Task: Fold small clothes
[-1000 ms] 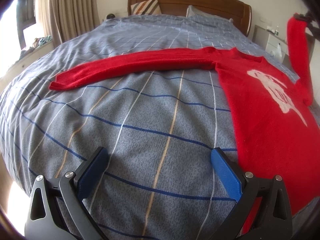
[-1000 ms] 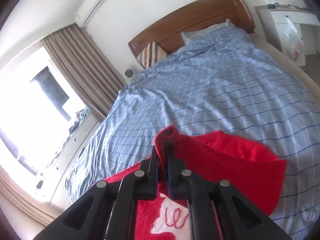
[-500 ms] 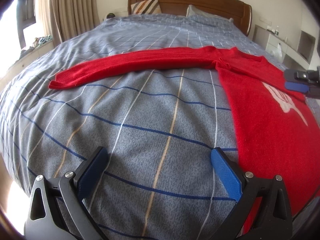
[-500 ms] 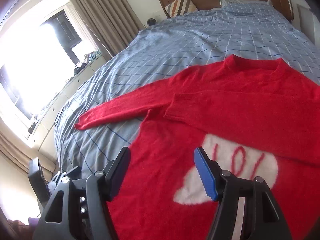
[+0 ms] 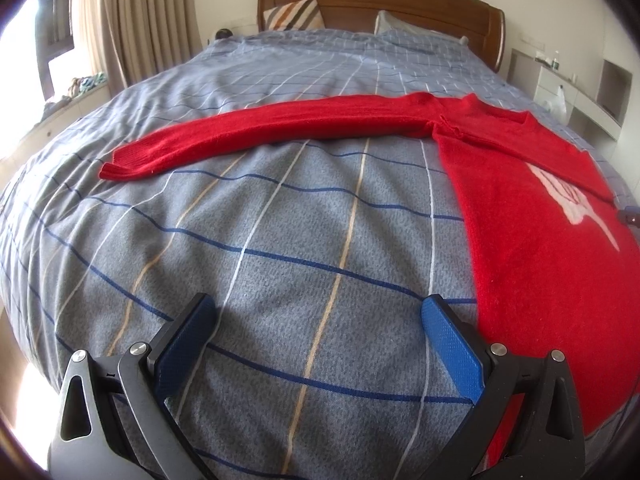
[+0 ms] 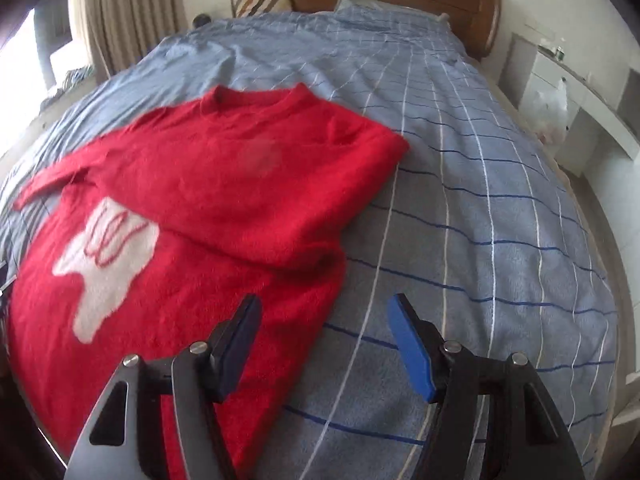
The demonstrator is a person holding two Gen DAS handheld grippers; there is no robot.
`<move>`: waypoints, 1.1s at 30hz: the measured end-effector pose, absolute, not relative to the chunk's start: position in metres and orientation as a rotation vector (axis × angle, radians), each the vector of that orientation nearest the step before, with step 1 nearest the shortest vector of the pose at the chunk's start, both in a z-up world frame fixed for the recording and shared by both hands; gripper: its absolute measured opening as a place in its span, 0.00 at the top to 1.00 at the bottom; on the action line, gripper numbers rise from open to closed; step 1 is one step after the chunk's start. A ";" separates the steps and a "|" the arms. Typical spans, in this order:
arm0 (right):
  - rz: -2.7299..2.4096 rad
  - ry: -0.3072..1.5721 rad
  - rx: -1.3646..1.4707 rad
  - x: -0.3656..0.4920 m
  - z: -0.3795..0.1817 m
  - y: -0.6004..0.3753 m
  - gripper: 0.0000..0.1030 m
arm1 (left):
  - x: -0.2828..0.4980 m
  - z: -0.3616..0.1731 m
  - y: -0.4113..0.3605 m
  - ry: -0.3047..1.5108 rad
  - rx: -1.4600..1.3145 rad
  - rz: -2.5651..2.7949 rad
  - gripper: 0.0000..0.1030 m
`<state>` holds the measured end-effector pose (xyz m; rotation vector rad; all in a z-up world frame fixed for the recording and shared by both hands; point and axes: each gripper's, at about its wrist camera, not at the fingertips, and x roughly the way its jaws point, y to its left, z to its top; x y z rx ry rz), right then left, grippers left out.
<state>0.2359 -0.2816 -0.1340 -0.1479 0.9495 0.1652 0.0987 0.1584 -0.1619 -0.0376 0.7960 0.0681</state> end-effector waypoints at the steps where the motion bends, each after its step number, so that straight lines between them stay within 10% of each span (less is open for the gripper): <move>1: 0.164 0.959 -0.169 0.240 -0.139 -0.279 0.37 | 0.099 -0.162 0.158 0.795 -0.035 0.070 0.00; 14: -0.107 0.894 -0.138 0.245 -0.148 -0.312 0.38 | 0.095 -0.162 0.155 0.791 -0.024 0.076 0.00; 33: -0.213 0.641 0.072 0.026 -0.147 -0.348 0.23 | 0.093 -0.163 0.161 0.790 -0.056 0.082 0.00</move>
